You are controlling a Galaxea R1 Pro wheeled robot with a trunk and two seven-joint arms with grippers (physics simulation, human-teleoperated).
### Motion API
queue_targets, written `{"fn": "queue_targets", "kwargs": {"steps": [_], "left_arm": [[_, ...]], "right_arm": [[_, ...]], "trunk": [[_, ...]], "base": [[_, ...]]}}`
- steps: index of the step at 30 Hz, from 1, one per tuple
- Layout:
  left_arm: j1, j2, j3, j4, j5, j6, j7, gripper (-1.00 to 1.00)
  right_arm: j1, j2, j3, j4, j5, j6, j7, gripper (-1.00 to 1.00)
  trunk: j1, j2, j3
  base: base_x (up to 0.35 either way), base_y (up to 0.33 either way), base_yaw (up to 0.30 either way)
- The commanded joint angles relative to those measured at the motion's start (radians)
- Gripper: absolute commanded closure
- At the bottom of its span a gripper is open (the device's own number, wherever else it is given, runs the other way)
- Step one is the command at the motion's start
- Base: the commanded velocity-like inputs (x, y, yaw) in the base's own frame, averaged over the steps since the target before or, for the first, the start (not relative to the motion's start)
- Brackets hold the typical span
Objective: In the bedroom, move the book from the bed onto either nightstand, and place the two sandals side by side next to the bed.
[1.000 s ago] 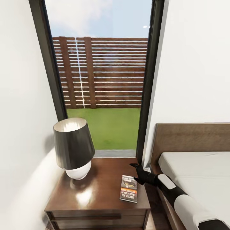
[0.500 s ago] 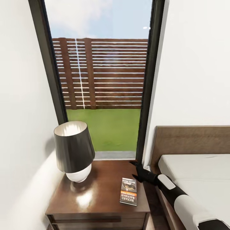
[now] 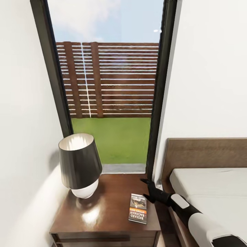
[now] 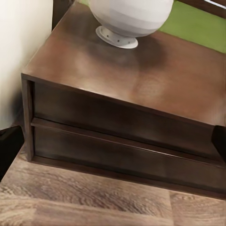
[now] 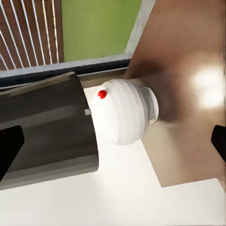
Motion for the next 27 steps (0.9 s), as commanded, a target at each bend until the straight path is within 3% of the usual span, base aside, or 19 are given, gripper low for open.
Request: {"fn": "queue_targets", "kwargs": {"steps": [1, 11, 27], "left_arm": [[0.000, 0.000, -0.001, 0.000, 0.010, 0.004, -0.010, -1.00], [0.000, 0.001, -0.002, 0.000, 0.010, 0.027, -0.010, -1.00], [0.000, 0.002, -0.005, 0.001, 0.010, 0.031, -0.010, -1.00]], "right_arm": [[-0.001, -0.001, 0.007, 0.007, -0.003, 0.001, 0.005, -1.00], [-0.001, -0.004, 0.011, 0.057, 0.006, -0.002, 0.007, -1.00], [-0.001, -0.006, 0.012, 0.102, 0.071, -0.006, 0.008, -1.00]], "trunk": [[-0.004, 0.007, 0.002], [-0.042, 0.077, 0.034], [-0.104, 0.189, 0.084]], "base": [[0.000, 0.000, 0.000], [0.000, 0.000, 0.000], [0.000, 0.000, 0.000]]}}
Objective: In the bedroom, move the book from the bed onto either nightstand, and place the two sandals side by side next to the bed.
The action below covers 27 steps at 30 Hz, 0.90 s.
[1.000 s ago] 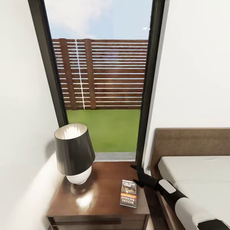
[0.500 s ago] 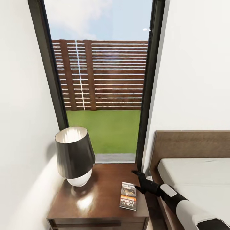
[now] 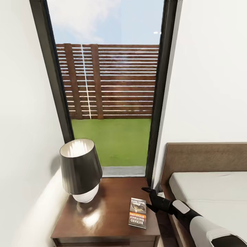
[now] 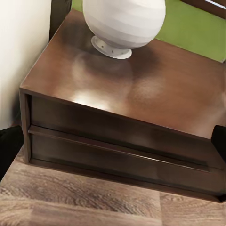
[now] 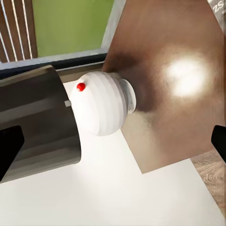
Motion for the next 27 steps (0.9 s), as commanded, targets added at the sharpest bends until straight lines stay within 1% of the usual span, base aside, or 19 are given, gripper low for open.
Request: {"fn": "queue_targets", "kwargs": {"steps": [1, 7, 20, 27], "left_arm": [[0.000, 0.000, -0.001, 0.000, 0.010, 0.002, -0.010, -1.00], [0.000, 0.000, -0.002, 0.000, 0.010, 0.002, -0.010, -1.00], [0.000, 0.001, -0.001, 0.000, 0.010, 0.001, -0.011, -1.00], [0.000, 0.002, -0.001, 0.000, 0.010, 0.001, -0.011, -1.00]], "right_arm": [[-0.001, -0.001, 0.008, 0.006, -0.004, 0.001, 0.005, -1.00], [0.000, -0.002, 0.008, 0.030, -0.001, 0.000, 0.005, -1.00], [0.001, -0.004, 0.008, 0.038, 0.013, 0.000, 0.005, -1.00], [0.001, -0.005, 0.009, 0.039, 0.015, -0.001, 0.005, -1.00]], "trunk": [[-0.004, 0.007, 0.002], [-0.027, 0.049, 0.021], [-0.077, 0.140, 0.062], [-0.077, 0.140, 0.062]], "base": [[0.000, 0.000, 0.000], [0.000, 0.000, 0.000], [0.000, 0.000, 0.000], [0.000, 0.000, 0.000]]}}
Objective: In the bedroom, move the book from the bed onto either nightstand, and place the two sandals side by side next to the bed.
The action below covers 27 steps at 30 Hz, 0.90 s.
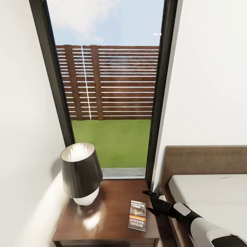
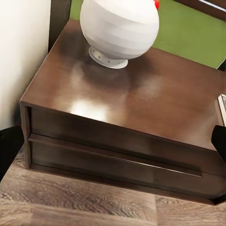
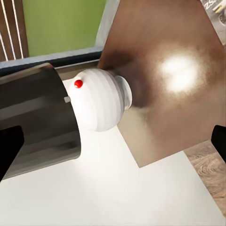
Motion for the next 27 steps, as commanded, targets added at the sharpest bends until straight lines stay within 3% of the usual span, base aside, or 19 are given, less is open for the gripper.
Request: {"fn": "queue_targets", "kwargs": {"steps": [1, 14, 22, 27], "left_arm": [[0.000, 0.000, -0.001, 0.000, 0.010, 0.002, -0.009, -1.00], [0.000, 0.000, -0.001, 0.002, 0.010, 0.003, -0.009, -1.00], [0.000, -0.001, -0.001, 0.004, 0.010, 0.005, -0.008, -1.00], [0.000, -0.001, -0.001, 0.005, 0.010, 0.005, -0.008, -1.00]], "right_arm": [[-0.001, 0.000, 0.009, 0.001, -0.004, 0.001, 0.004, -1.00], [-0.001, 0.000, 0.011, 0.012, 0.021, 0.001, 0.003, -1.00], [-0.001, 0.007, 0.012, 0.095, 0.145, 0.000, 0.004, -1.00], [-0.001, 0.009, 0.011, 0.136, 0.193, -0.001, 0.004, -1.00]], "trunk": [[0.000, -0.001, -0.001], [0.000, -0.001, -0.001], [0.000, -0.001, -0.001], [0.000, -0.001, -0.001]], "base": [[0.000, 0.000, 0.000], [0.000, 0.000, 0.000], [0.000, 0.000, 0.000], [0.000, 0.000, 0.000]]}}
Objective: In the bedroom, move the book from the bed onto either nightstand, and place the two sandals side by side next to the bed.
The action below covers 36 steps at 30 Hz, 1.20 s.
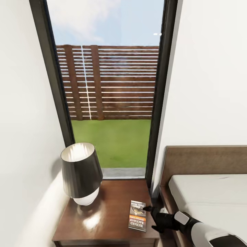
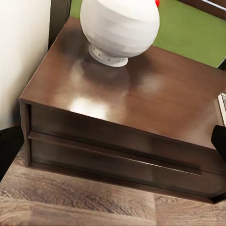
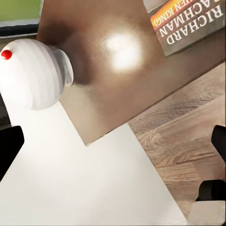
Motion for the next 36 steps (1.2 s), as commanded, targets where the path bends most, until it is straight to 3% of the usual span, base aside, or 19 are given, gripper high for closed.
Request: {"fn": "queue_targets", "kwargs": {"steps": [1, 5, 16, 26, 36], "left_arm": [[0.000, 0.000, -0.001, 0.000, 0.010, 0.002, -0.009, -1.00], [0.000, -0.002, -0.002, 0.001, 0.009, 0.003, -0.009, -1.00], [0.000, -0.001, -0.001, 0.002, 0.010, 0.007, -0.009, -1.00], [0.000, 0.000, -0.001, 0.002, 0.010, 0.008, -0.009, -1.00], [0.000, 0.000, 0.000, 0.002, 0.010, 0.008, -0.010, -1.00]], "right_arm": [[-0.001, 0.000, 0.008, 0.008, 0.003, 0.003, 0.005, -1.00], [-0.002, -0.002, 0.007, 0.028, 0.028, 0.004, 0.006, -1.00], [0.000, -0.004, 0.007, 0.035, 0.038, 0.003, 0.008, -1.00], [0.027, -0.003, 0.007, 0.038, 0.098, 0.001, 0.007, -1.00], [0.065, -0.006, 0.006, 0.044, 0.114, -0.002, 0.006, -1.00]], "trunk": [[0.000, -0.001, -0.001], [0.000, -0.001, -0.001], [0.000, -0.001, -0.001], [0.000, -0.001, -0.001], [0.000, -0.001, -0.001]], "base": [[0.000, 0.000, 0.000], [0.000, 0.000, 0.000], [0.000, 0.000, 0.000], [0.000, 0.000, 0.000], [0.000, 0.000, 0.000]]}}
